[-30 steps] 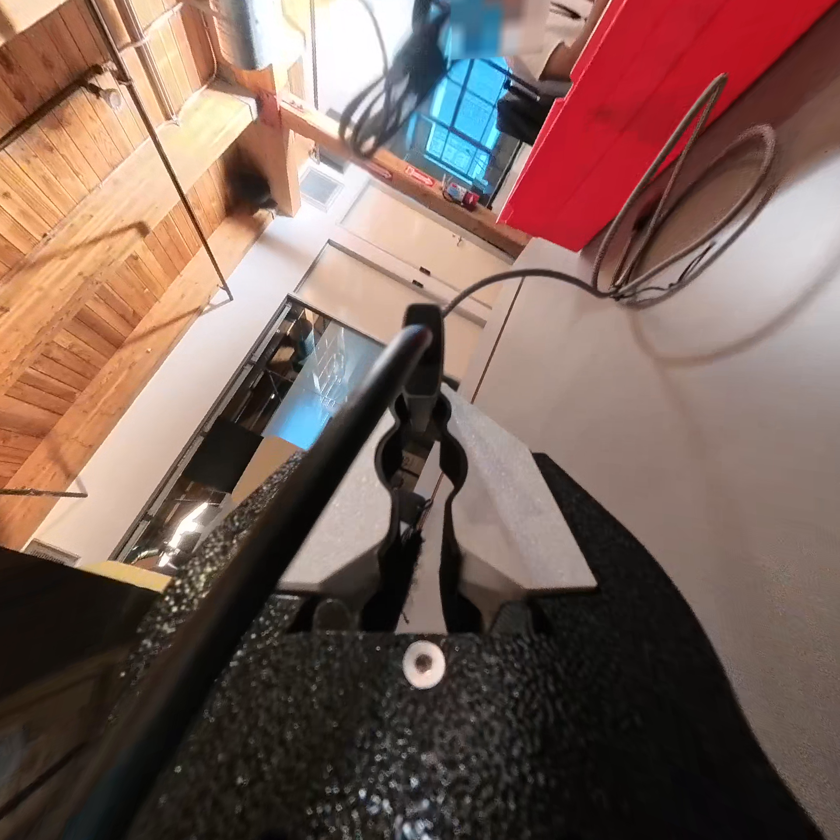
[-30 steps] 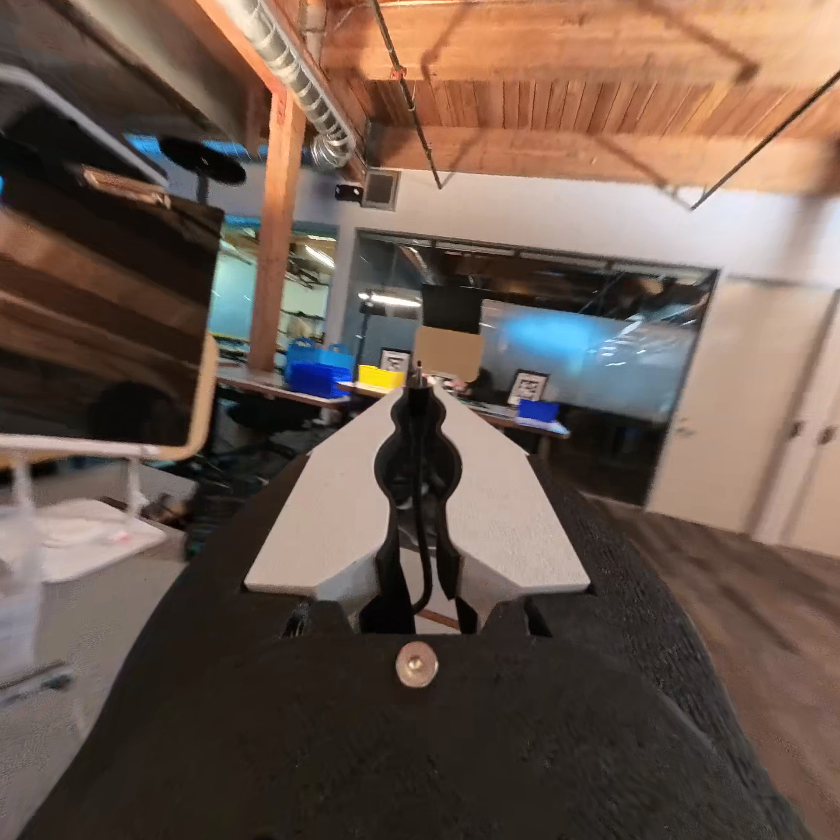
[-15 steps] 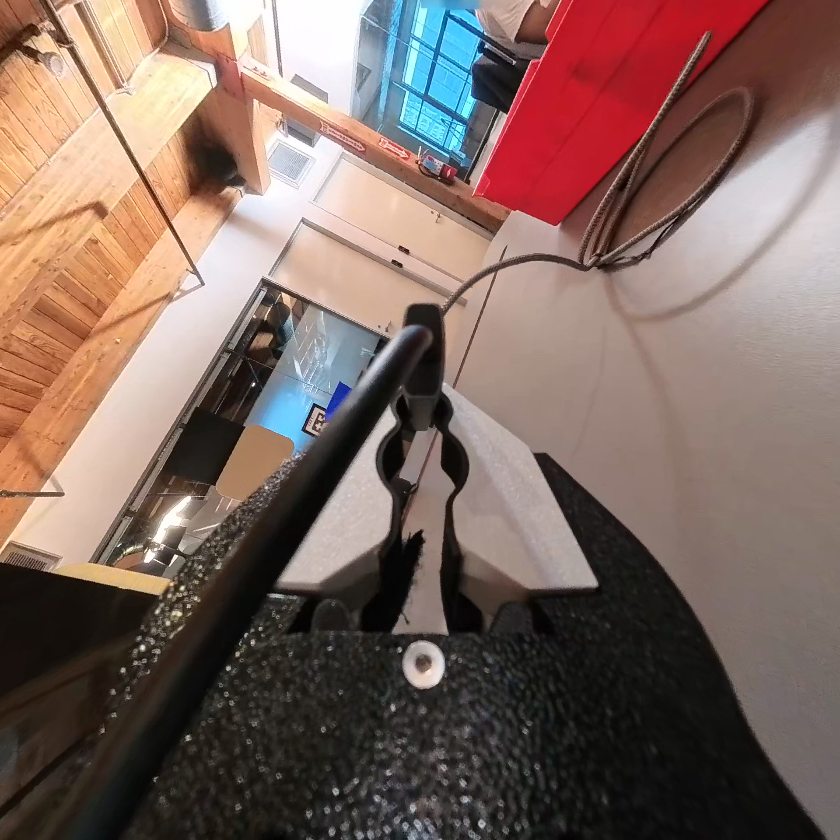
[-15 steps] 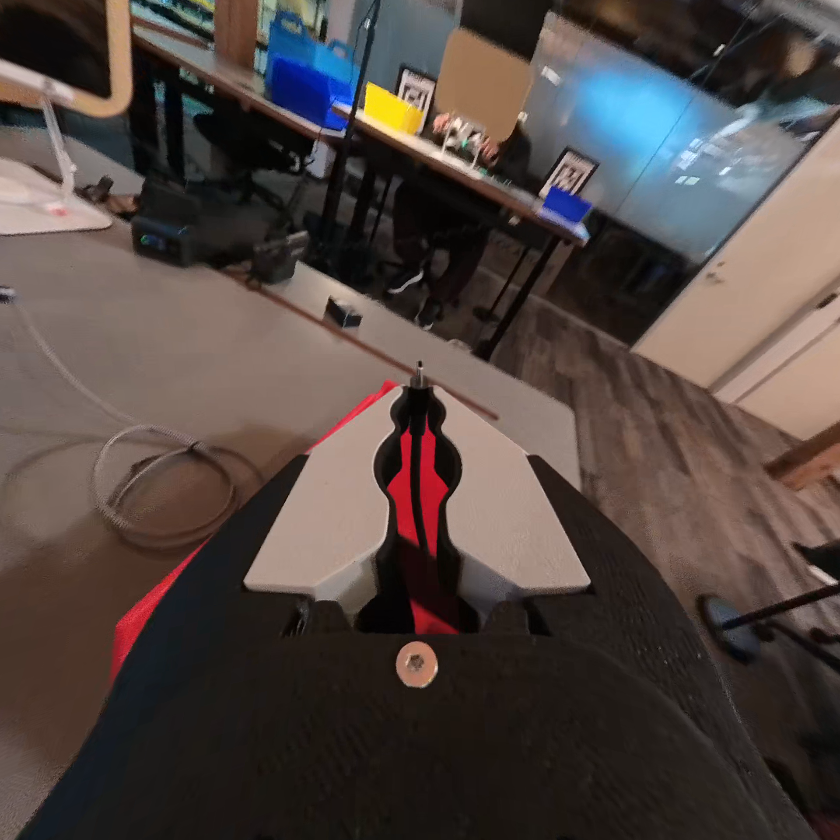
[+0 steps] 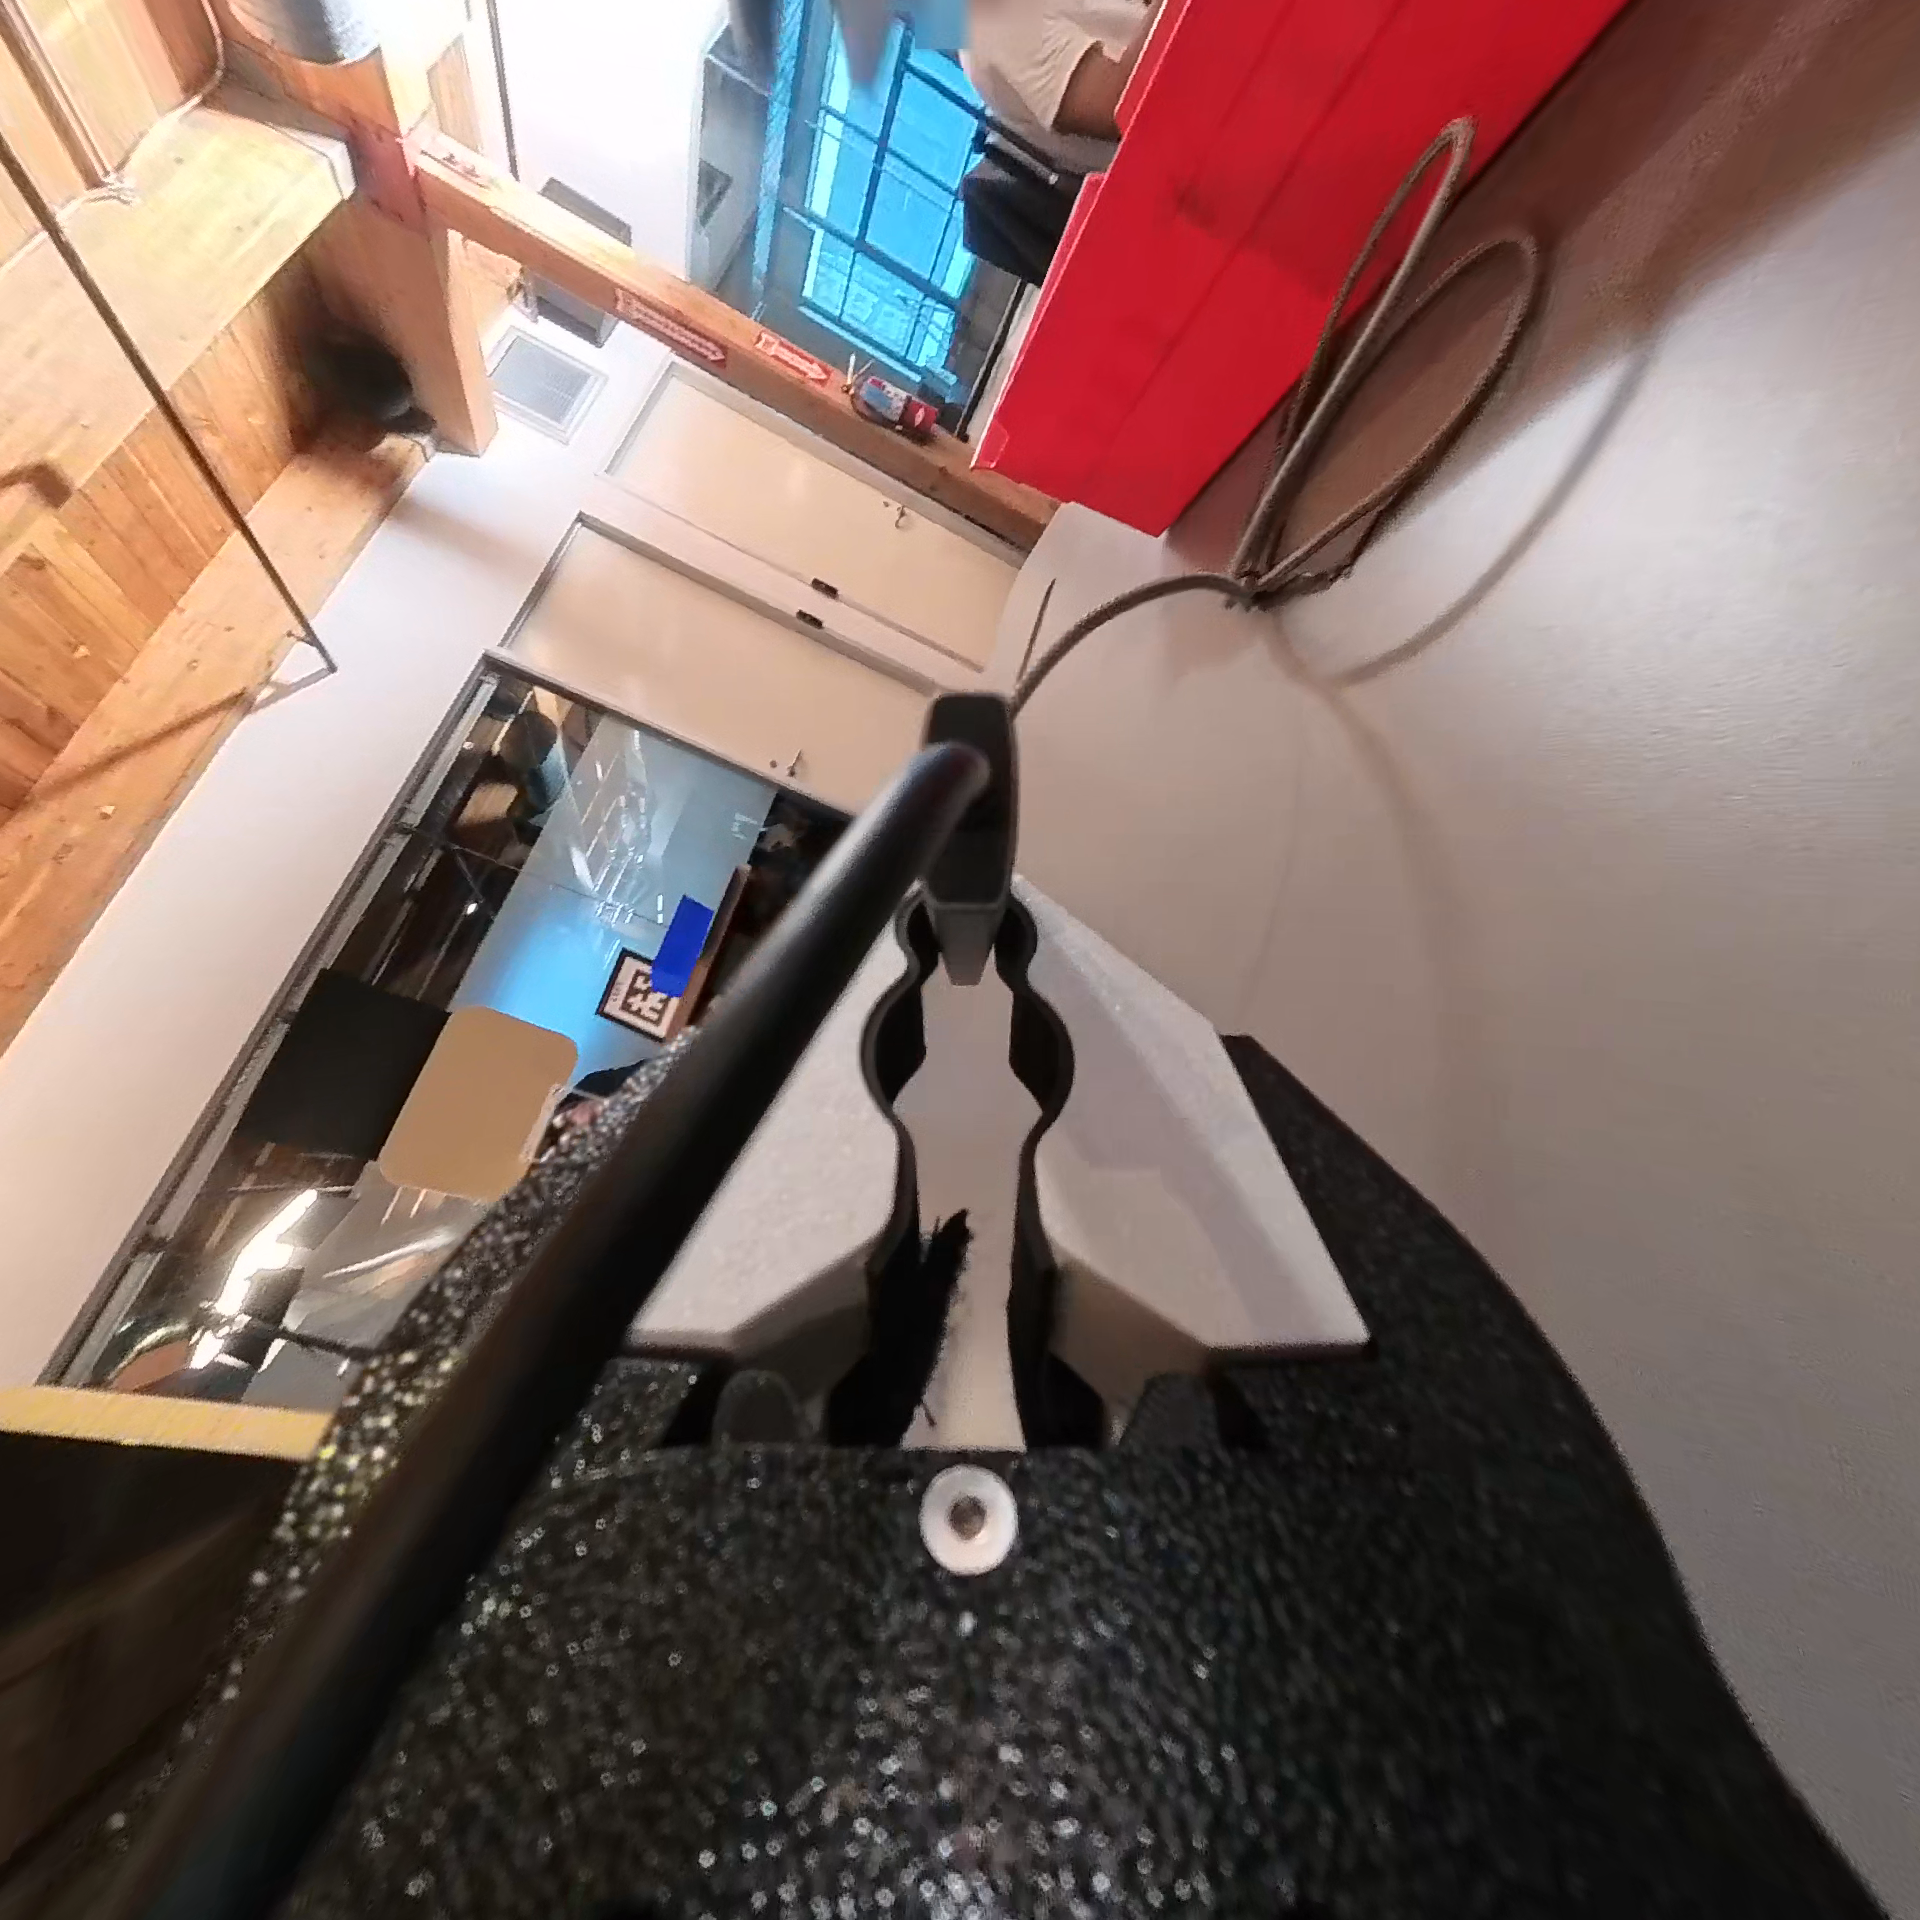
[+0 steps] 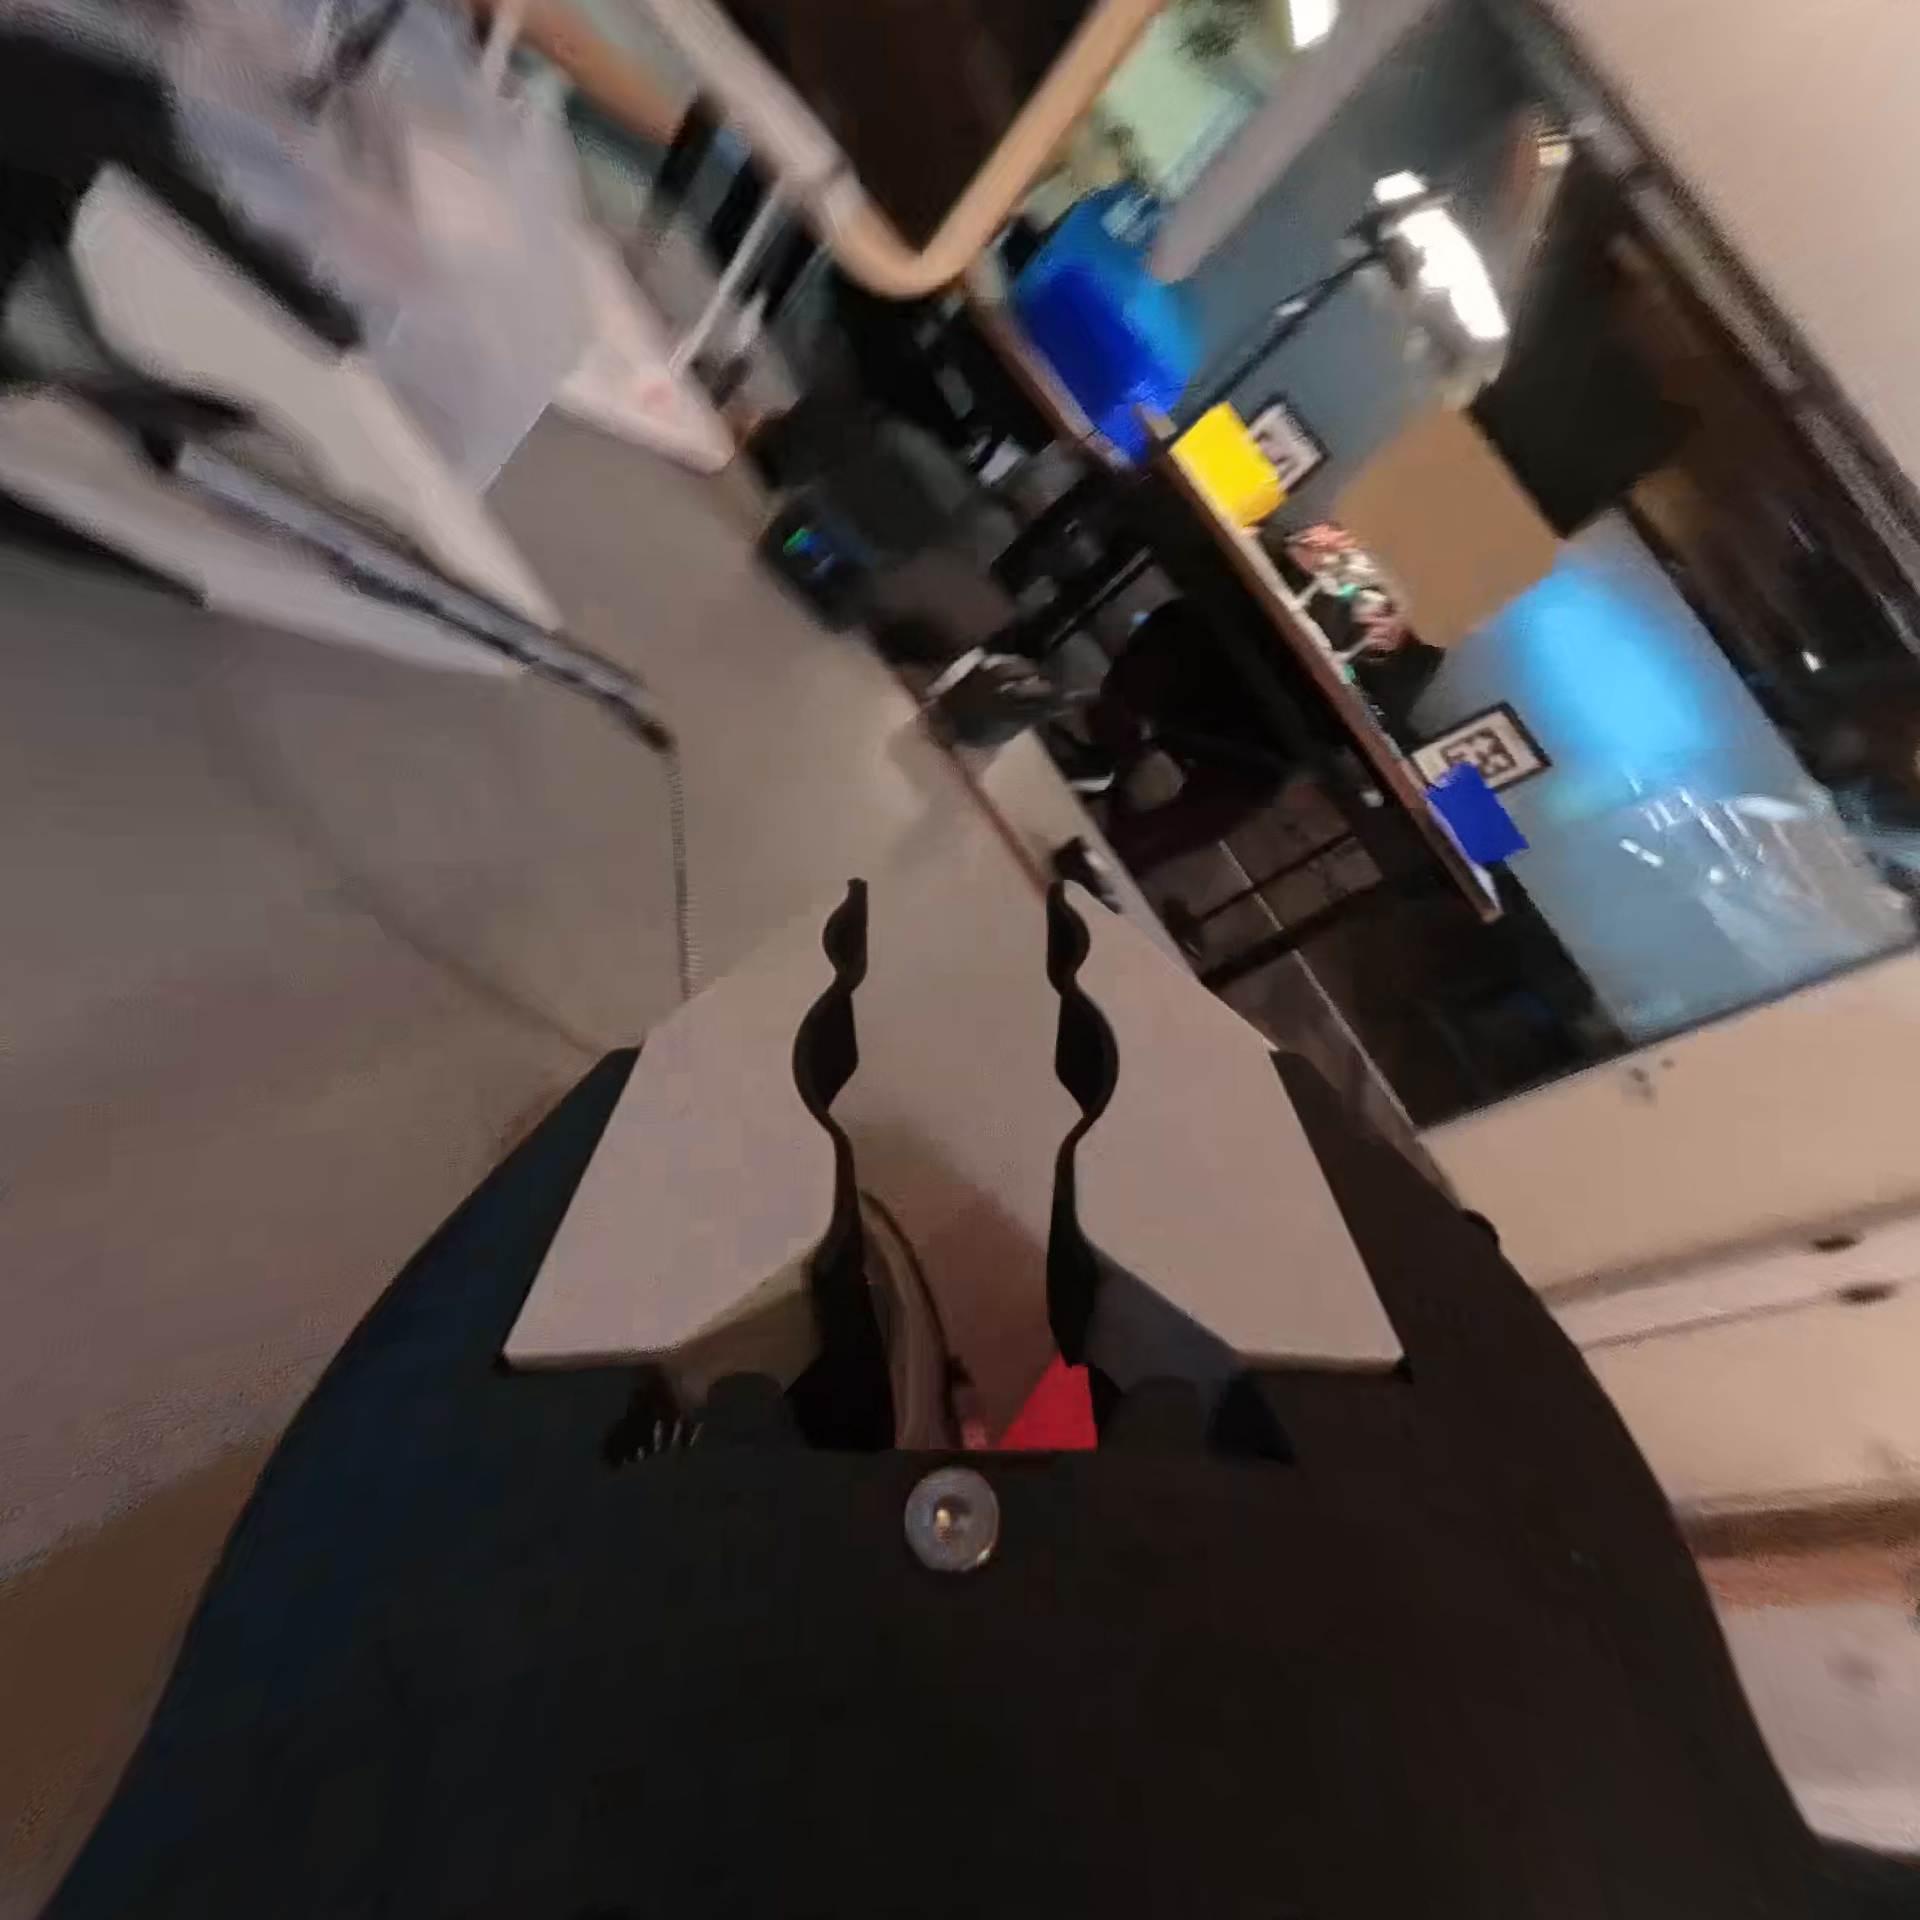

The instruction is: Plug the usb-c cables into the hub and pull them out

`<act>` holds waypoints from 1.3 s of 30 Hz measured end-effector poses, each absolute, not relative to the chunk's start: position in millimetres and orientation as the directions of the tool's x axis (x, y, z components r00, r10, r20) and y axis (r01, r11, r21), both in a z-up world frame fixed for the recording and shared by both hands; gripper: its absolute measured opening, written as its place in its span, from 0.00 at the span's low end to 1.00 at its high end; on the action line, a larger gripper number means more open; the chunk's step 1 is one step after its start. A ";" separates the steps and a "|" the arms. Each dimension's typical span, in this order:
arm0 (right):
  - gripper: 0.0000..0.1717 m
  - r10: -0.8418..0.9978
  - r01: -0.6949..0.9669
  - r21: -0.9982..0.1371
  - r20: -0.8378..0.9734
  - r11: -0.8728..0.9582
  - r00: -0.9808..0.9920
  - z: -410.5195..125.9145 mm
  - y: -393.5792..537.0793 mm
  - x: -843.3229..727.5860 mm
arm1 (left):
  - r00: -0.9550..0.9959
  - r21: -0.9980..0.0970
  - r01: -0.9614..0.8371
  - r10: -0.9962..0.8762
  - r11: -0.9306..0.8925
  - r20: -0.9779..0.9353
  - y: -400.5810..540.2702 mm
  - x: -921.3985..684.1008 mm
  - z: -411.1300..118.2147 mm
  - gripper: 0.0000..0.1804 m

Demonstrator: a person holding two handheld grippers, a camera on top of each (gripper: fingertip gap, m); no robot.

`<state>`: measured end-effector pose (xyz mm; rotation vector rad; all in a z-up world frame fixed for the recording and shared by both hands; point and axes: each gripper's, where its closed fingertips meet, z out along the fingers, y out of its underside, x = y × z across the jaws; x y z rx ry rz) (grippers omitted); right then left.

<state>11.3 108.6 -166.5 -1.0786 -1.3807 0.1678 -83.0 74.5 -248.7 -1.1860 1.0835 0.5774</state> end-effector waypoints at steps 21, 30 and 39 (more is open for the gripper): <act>0.01 0.328 0.549 -0.163 0.920 0.820 -0.216 -266.6 76.5 -78.7 | 0.356 -0.428 -0.816 -0.246 0.388 -0.901 66.7 -55.9 -262.0 0.24; 0.02 0.145 0.546 0.054 0.938 0.836 -0.315 -264.2 79.9 -74.1 | 0.268 -0.309 -0.905 -0.173 0.292 -0.948 74.8 -54.2 -266.2 0.06; 0.01 0.061 0.741 -0.101 0.995 0.664 0.081 -115.0 126.1 21.5 | 0.431 -0.450 -0.874 -0.138 0.183 -0.892 86.7 -93.6 -254.5 0.05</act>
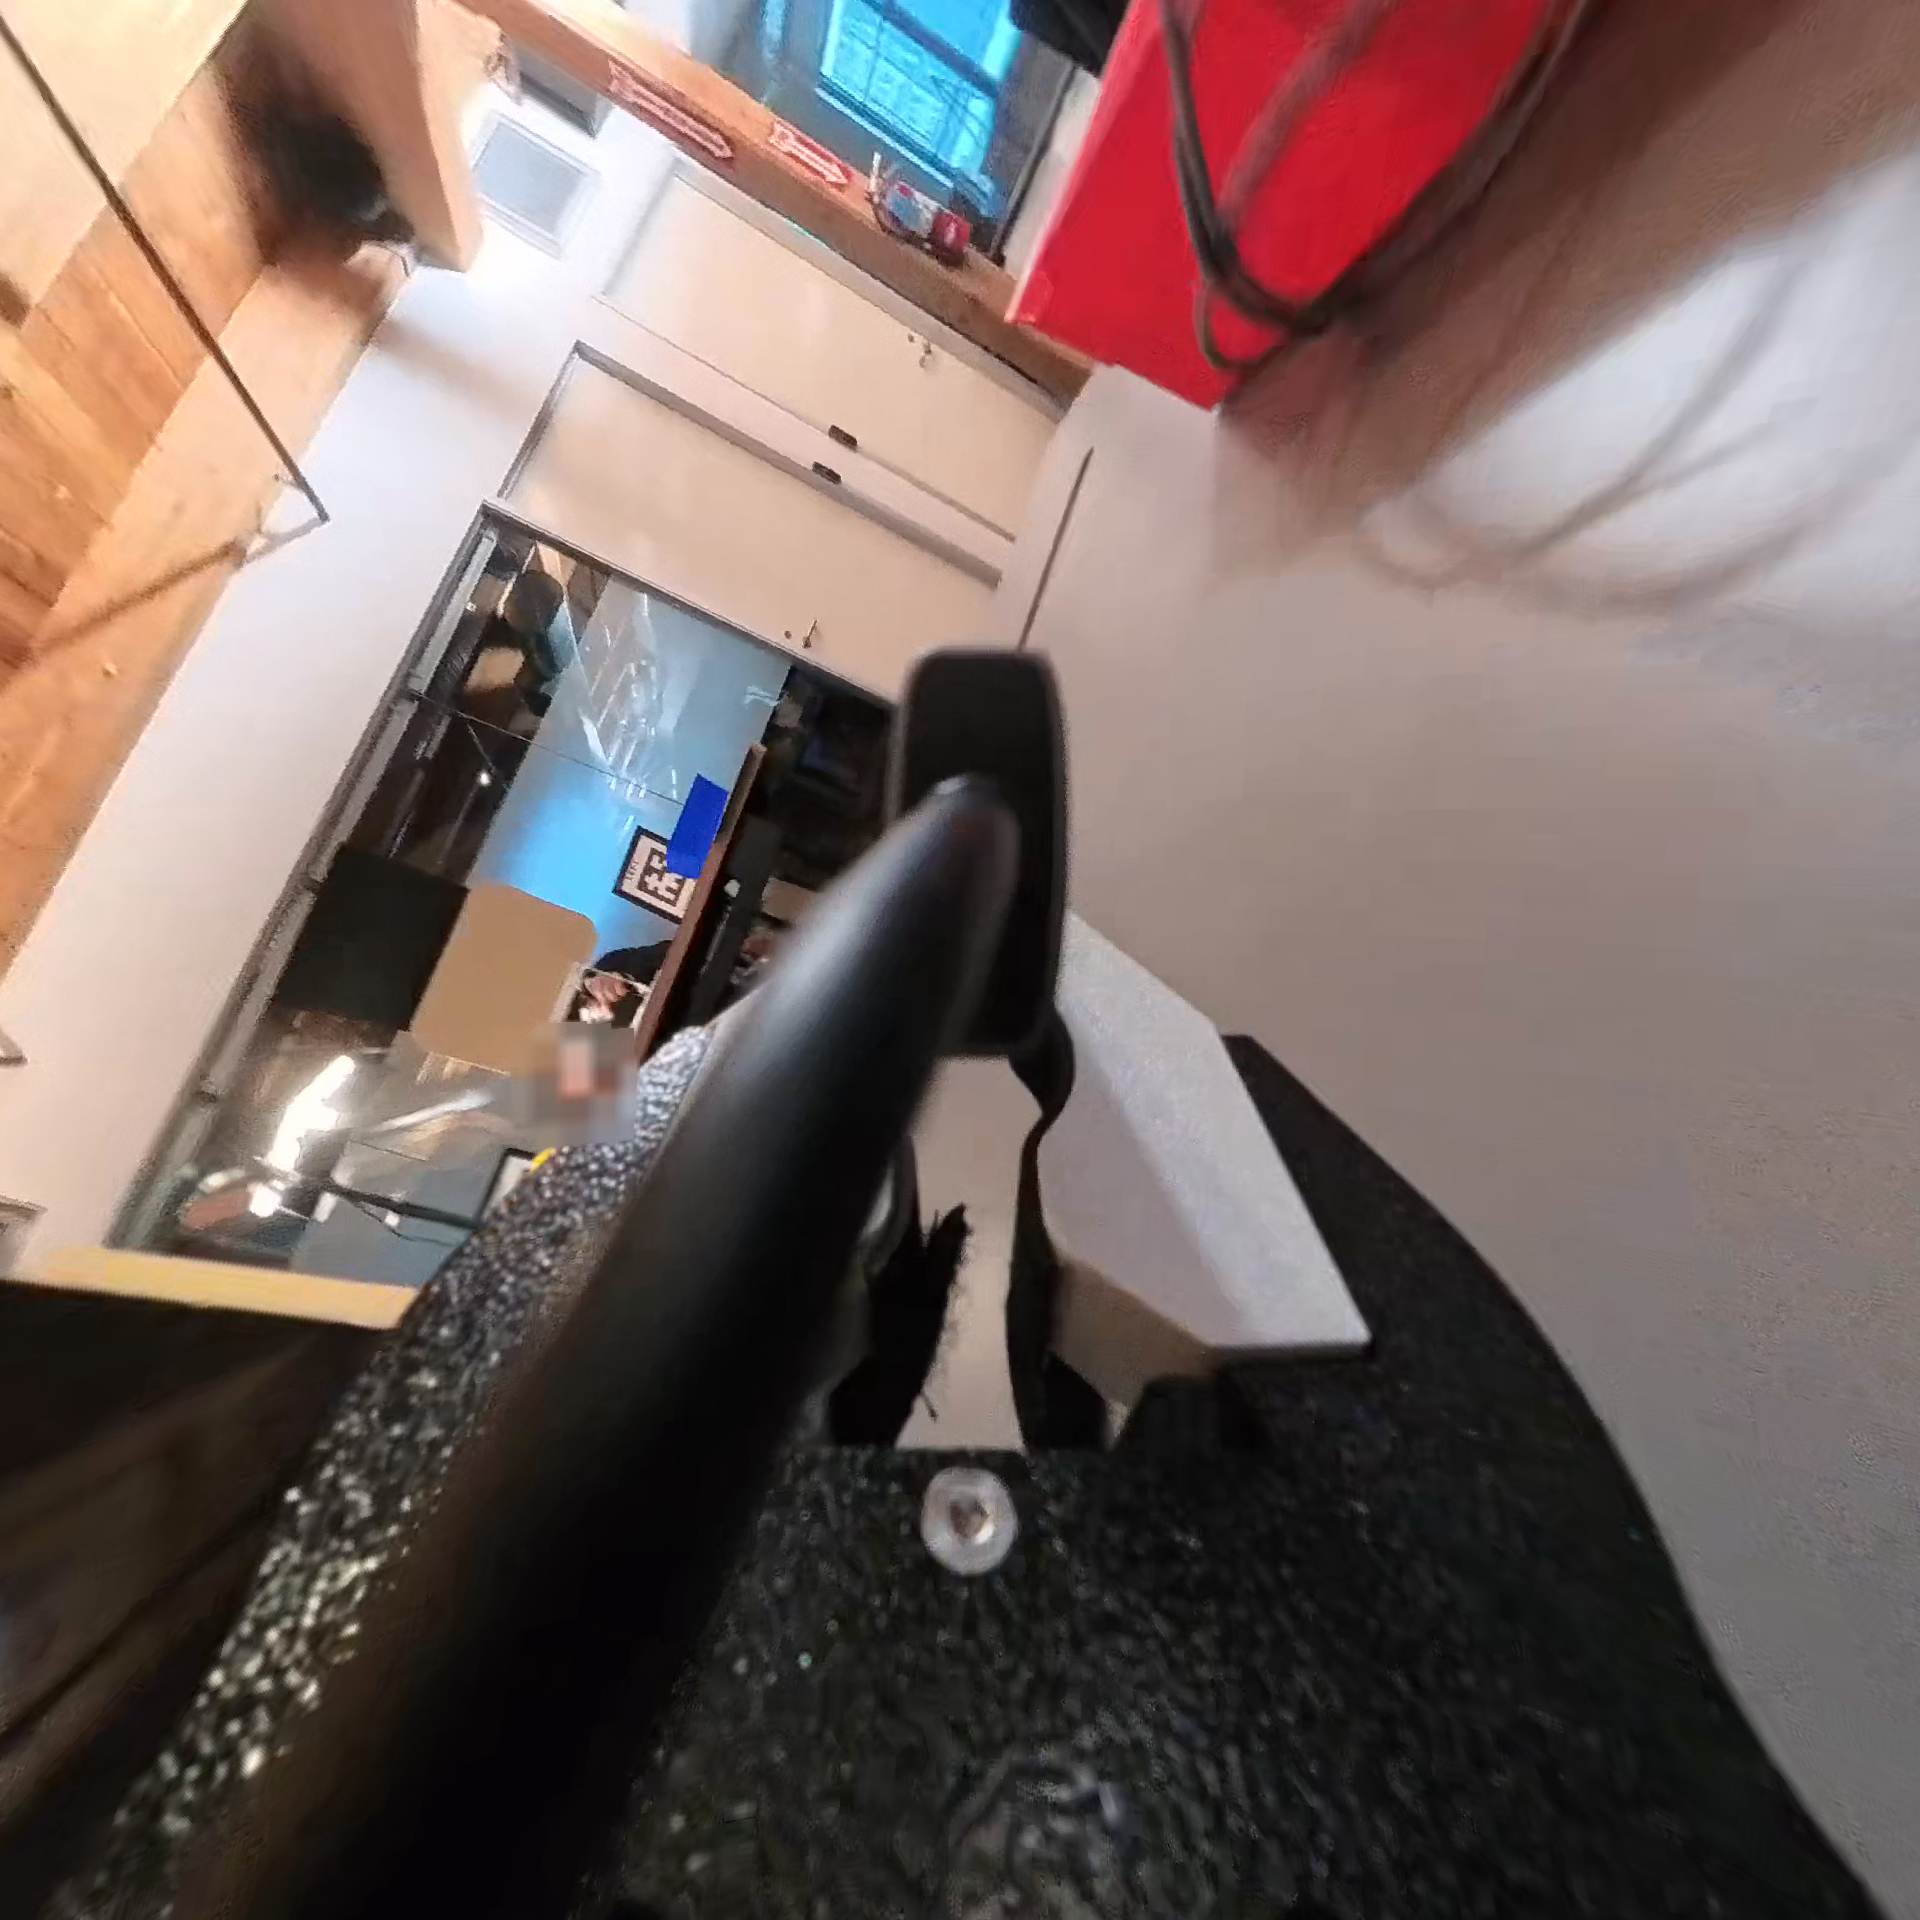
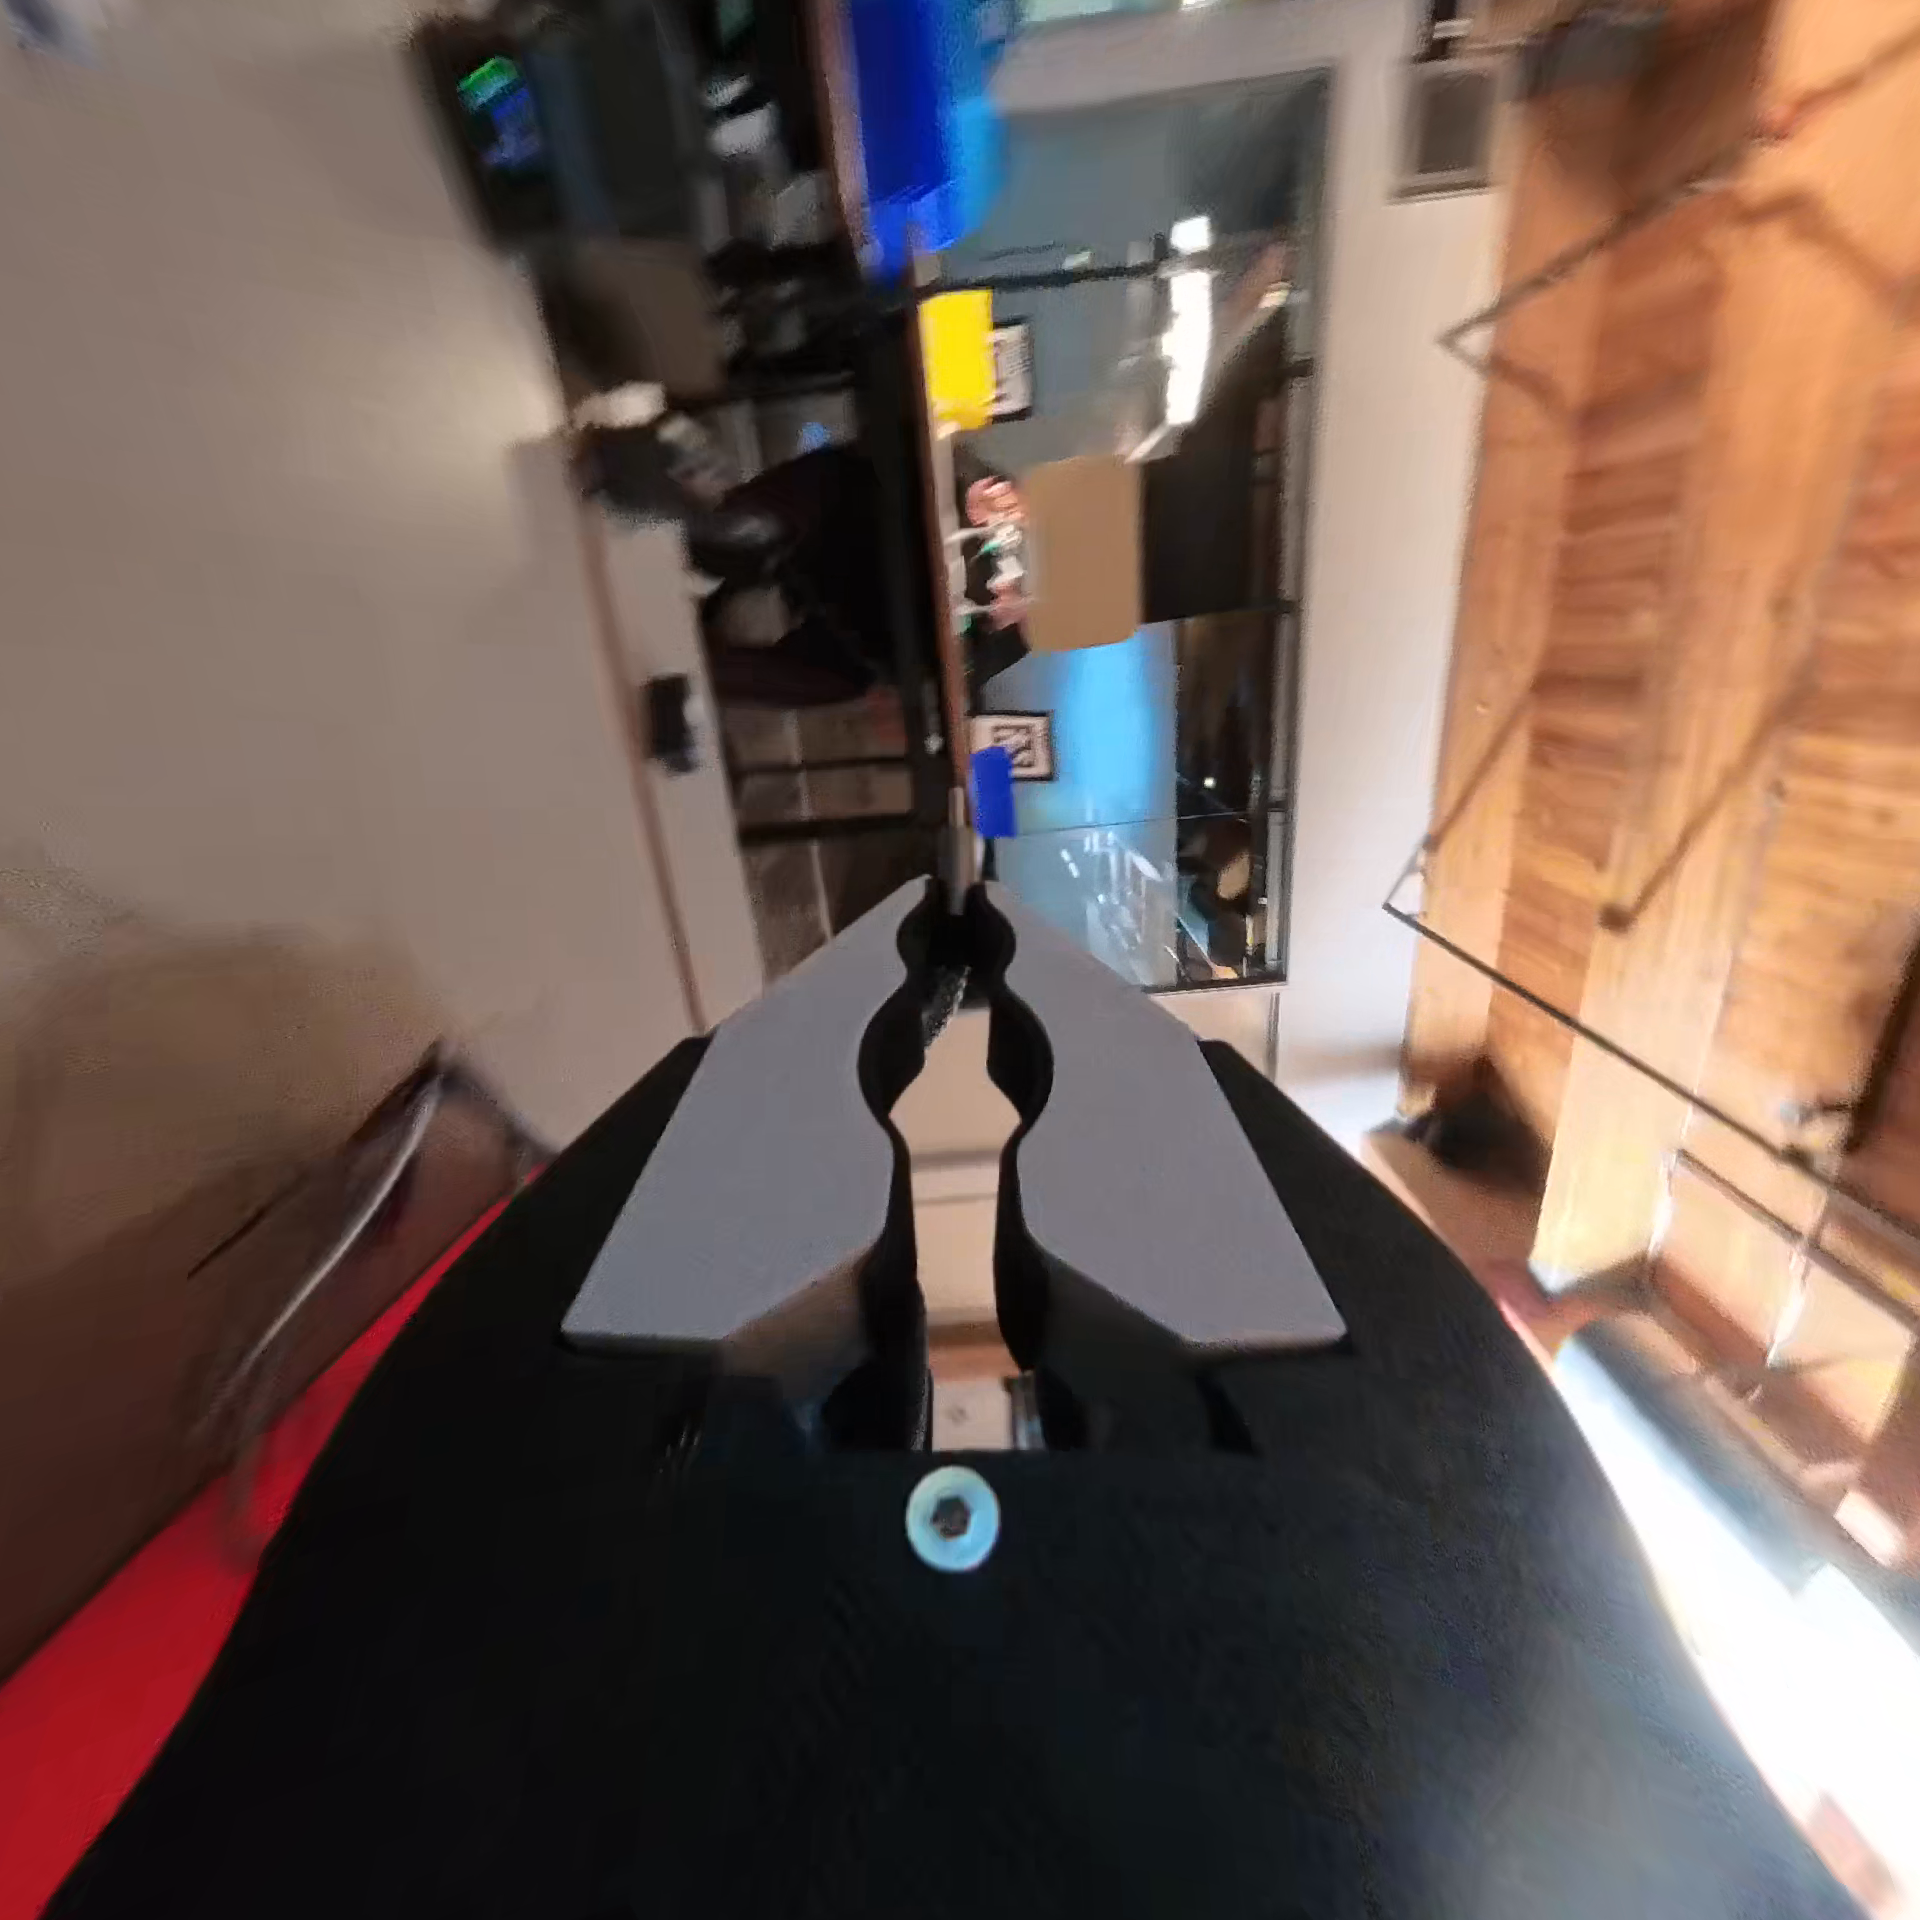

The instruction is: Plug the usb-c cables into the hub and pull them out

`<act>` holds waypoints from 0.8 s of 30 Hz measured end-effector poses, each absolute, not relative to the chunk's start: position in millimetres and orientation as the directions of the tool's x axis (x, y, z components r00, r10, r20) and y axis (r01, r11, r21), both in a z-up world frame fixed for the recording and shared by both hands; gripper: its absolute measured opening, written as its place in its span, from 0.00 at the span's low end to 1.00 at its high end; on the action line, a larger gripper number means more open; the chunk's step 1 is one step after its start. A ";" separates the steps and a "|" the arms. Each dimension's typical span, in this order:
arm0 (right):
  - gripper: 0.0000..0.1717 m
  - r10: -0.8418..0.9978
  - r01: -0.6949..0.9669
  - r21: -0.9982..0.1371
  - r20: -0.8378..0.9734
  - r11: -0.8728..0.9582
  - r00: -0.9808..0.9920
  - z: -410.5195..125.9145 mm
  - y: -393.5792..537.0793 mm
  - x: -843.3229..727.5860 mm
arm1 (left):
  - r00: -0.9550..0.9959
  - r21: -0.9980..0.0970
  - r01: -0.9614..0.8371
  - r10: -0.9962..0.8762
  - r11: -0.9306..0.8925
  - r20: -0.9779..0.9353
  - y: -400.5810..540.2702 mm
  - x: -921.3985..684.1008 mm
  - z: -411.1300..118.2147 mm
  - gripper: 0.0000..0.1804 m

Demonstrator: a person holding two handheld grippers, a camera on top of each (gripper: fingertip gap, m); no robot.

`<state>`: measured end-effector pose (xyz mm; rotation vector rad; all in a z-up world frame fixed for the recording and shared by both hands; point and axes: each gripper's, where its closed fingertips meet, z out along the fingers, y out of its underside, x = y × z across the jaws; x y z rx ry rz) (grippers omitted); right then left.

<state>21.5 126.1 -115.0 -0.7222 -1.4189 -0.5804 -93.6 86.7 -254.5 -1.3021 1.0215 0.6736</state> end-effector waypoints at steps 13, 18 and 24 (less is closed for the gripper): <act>0.01 0.168 0.621 -0.427 0.886 0.657 0.431 71.2 142.2 115.7 | 0.401 -0.433 -0.889 -0.201 0.150 -0.894 93.7 -103.3 -273.5 0.05; 0.01 0.241 0.654 -0.484 0.870 0.581 0.429 67.1 168.2 145.0 | 0.403 -0.437 -0.888 -0.215 0.145 -0.890 94.7 -104.4 -275.8 0.05; 0.01 0.505 0.650 -0.631 0.760 0.423 0.409 -12.6 205.7 170.2 | 0.397 -0.435 -0.889 -0.231 0.145 -0.888 95.1 -104.0 -278.8 0.05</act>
